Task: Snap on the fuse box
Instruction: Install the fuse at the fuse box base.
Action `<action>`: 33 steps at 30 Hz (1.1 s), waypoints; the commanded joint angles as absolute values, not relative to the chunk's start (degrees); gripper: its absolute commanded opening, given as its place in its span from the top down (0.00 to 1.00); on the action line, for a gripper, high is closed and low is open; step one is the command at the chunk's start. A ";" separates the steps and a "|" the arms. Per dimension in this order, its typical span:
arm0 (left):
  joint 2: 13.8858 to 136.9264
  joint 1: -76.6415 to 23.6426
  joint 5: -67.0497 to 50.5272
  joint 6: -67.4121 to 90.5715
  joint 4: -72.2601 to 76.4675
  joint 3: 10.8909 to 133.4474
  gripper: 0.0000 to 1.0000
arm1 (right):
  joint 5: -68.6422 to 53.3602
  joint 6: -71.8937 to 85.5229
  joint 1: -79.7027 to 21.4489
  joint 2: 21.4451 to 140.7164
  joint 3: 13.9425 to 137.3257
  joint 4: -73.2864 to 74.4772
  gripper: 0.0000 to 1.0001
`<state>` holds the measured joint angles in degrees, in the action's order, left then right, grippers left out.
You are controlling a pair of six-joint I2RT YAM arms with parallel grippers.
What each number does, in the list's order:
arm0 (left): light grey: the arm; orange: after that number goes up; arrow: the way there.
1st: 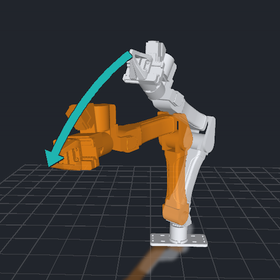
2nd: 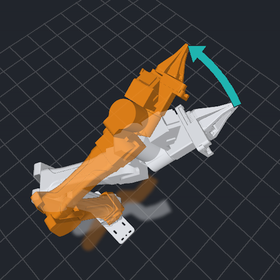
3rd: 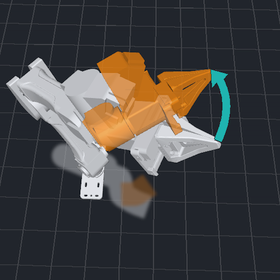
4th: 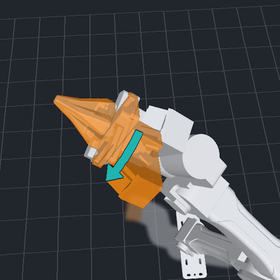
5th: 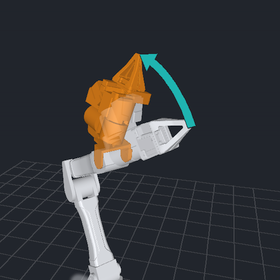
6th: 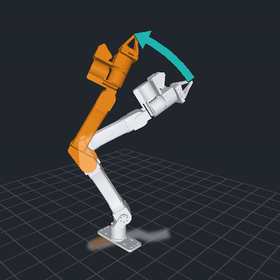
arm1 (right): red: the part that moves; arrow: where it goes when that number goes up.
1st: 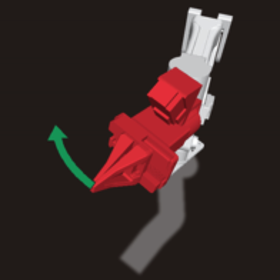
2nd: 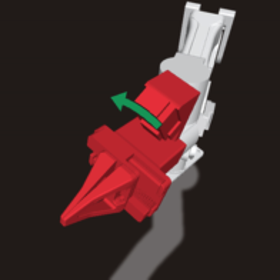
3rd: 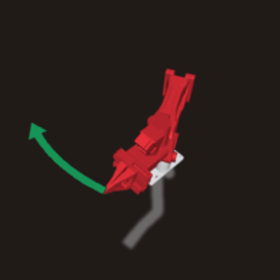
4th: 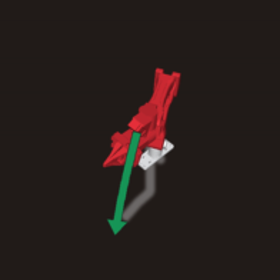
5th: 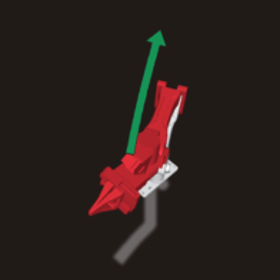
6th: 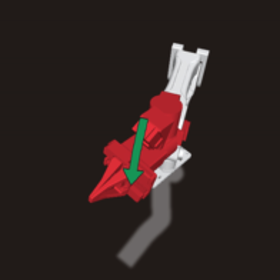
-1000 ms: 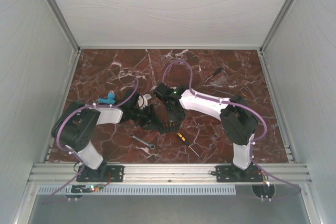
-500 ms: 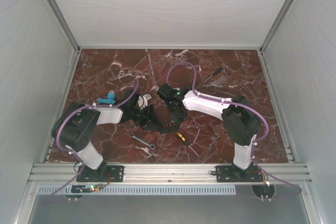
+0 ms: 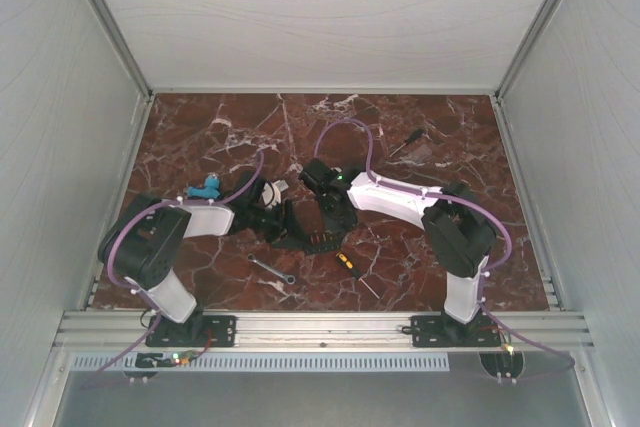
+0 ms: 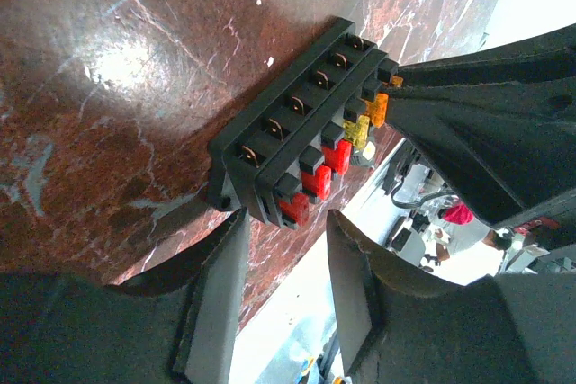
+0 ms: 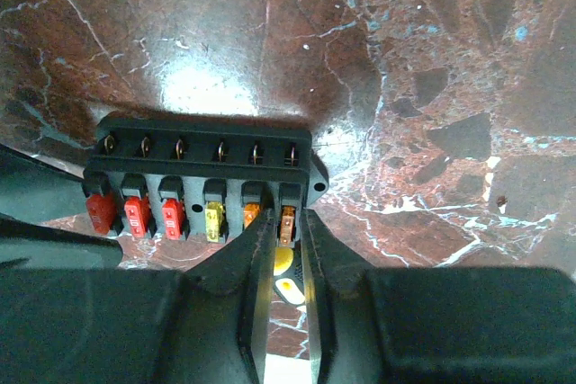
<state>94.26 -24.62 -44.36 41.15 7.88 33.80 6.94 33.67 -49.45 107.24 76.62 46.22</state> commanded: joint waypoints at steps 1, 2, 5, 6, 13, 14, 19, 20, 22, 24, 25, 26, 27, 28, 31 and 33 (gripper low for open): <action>93.75 -24.35 -44.05 40.65 7.69 35.51 0.60 | 6.03 32.67 -49.75 105.84 77.53 48.38 0.83; 93.70 -24.35 -44.05 40.61 7.72 35.51 0.60 | 6.36 32.76 -49.68 105.41 77.81 48.54 0.83; 93.72 -24.35 -44.03 40.60 7.68 35.57 0.60 | 7.49 33.27 -49.21 104.18 78.05 48.69 0.83; 93.70 -24.35 -44.03 40.60 7.65 35.52 0.60 | 7.59 33.43 -48.95 103.96 77.94 48.62 0.83; 93.73 -24.35 -43.99 40.60 7.64 35.57 0.60 | 7.09 33.91 -48.67 102.41 78.66 48.40 0.85; 93.72 -24.35 -44.03 40.61 7.65 35.59 0.60 | 7.24 34.10 -48.61 102.34 78.60 48.42 0.85; 93.75 -24.35 -44.01 40.61 7.65 35.51 0.60 | 6.73 34.82 -48.31 103.05 78.31 49.01 0.96; 93.72 -24.35 -44.03 40.58 7.65 35.51 0.60 | 6.37 34.85 -48.27 103.31 78.31 49.02 0.97; 93.67 -24.35 -43.96 40.61 7.65 35.46 0.60 | 5.74 34.88 -48.33 103.81 78.35 48.91 1.00; 93.70 -24.35 -44.02 40.61 7.65 35.51 0.60 | 5.23 34.88 -48.29 104.21 78.32 48.91 1.00; 93.74 -24.35 -43.98 40.61 7.65 35.52 0.60 | 5.04 34.90 -48.32 104.43 78.23 48.93 1.00; 93.73 -24.35 -44.02 40.61 7.65 35.51 0.60 | 4.97 34.87 -48.29 104.63 78.16 48.98 1.00; 93.77 -24.35 -44.03 40.61 7.65 35.51 0.60 | 4.86 34.98 -48.33 104.88 78.07 48.96 1.00; 93.78 -24.35 -44.03 40.61 7.69 35.51 0.60 | 4.88 35.01 -48.32 105.25 77.97 49.11 1.00; 93.81 -24.39 -44.03 40.61 7.73 35.57 0.60 | 4.34 35.11 -48.28 106.33 77.72 49.49 1.00; 93.89 -24.35 -44.03 40.65 7.78 35.51 0.60 | 4.00 35.19 -48.32 107.12 77.48 49.66 1.00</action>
<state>94.26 -24.62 -44.31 40.75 7.44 33.80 4.99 34.17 -48.58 105.30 76.93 48.03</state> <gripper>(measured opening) 0.403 0.002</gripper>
